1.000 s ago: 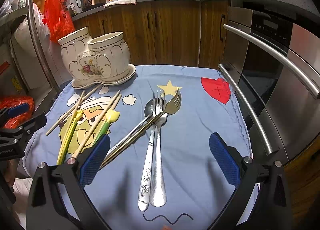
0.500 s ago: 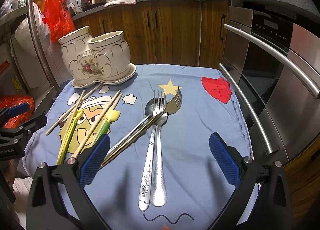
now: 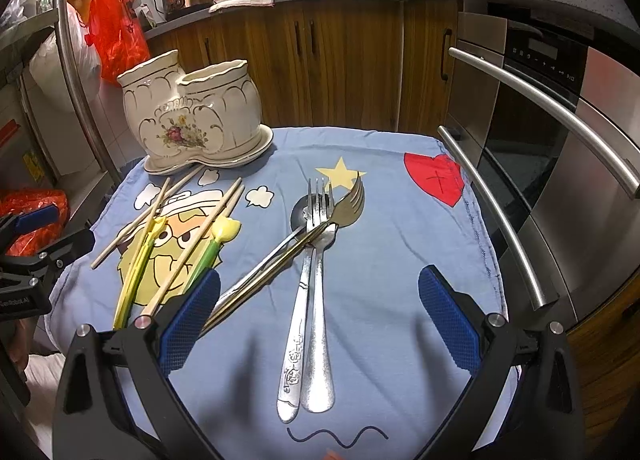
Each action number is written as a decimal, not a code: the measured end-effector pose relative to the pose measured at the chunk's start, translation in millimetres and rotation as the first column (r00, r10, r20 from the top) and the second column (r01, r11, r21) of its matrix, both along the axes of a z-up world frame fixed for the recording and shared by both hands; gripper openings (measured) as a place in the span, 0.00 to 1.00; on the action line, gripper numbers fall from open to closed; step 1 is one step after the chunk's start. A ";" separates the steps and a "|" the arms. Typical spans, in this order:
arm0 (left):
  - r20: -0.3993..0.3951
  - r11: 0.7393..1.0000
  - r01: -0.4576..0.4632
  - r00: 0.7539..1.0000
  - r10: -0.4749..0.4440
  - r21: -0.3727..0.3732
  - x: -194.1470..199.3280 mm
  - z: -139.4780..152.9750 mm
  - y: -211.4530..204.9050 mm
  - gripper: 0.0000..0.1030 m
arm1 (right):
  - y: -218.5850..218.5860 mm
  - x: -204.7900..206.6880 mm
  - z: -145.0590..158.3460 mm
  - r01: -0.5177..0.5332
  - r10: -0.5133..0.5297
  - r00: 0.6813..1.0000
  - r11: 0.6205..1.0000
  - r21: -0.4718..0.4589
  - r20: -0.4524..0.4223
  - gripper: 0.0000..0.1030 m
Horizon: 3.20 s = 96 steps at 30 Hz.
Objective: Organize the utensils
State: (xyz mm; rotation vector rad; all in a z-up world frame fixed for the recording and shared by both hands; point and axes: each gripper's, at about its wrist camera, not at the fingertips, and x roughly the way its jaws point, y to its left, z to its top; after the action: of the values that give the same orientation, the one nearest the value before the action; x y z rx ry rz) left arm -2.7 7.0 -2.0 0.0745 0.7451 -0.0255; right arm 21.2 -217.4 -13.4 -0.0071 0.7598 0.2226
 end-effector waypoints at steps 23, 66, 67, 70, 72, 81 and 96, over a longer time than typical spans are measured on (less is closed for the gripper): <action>-0.022 1.000 0.000 1.000 0.000 0.010 3.6 -5.3 -1.6 0.96 | 1.7 0.8 -2.0 -0.008 0.008 1.000 1.000 -0.002 -0.009 0.95; -0.127 0.986 0.146 0.980 -0.155 -0.080 96.0 -27.2 2.6 0.55 | -24.7 115.4 -23.8 0.056 -0.038 0.990 0.990 0.131 -0.137 0.26; -0.134 0.986 0.137 0.980 -0.150 -0.097 101.3 -29.1 3.8 0.51 | -24.2 115.9 -24.7 0.055 -0.037 0.990 0.990 0.129 -0.139 0.25; -0.164 0.984 0.117 0.977 -0.138 -0.132 109.3 -36.9 6.6 0.40 | -23.8 116.5 -25.8 0.052 -0.033 0.990 0.990 0.134 -0.141 0.21; -0.164 0.985 0.115 0.977 -0.136 -0.130 111.2 -38.4 6.3 0.40 | -23.6 117.4 -26.9 0.047 -0.028 0.989 0.990 0.135 -0.144 0.21; -0.161 0.987 0.099 0.980 -0.119 -0.127 119.9 -46.8 7.1 0.23 | -32.0 122.1 -27.7 0.072 -0.044 0.987 0.981 0.178 -0.156 0.21; -0.155 0.980 0.084 0.981 -0.113 -0.181 120.7 -48.7 17.0 0.07 | -49.1 127.1 -40.6 0.135 -0.059 0.971 0.936 0.326 -0.233 0.06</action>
State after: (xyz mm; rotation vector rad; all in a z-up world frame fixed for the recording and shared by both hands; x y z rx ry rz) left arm 118.0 23.9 -50.7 -0.0574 0.9015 -0.1935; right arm 148.3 -266.5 -54.0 0.3888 0.9322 0.2606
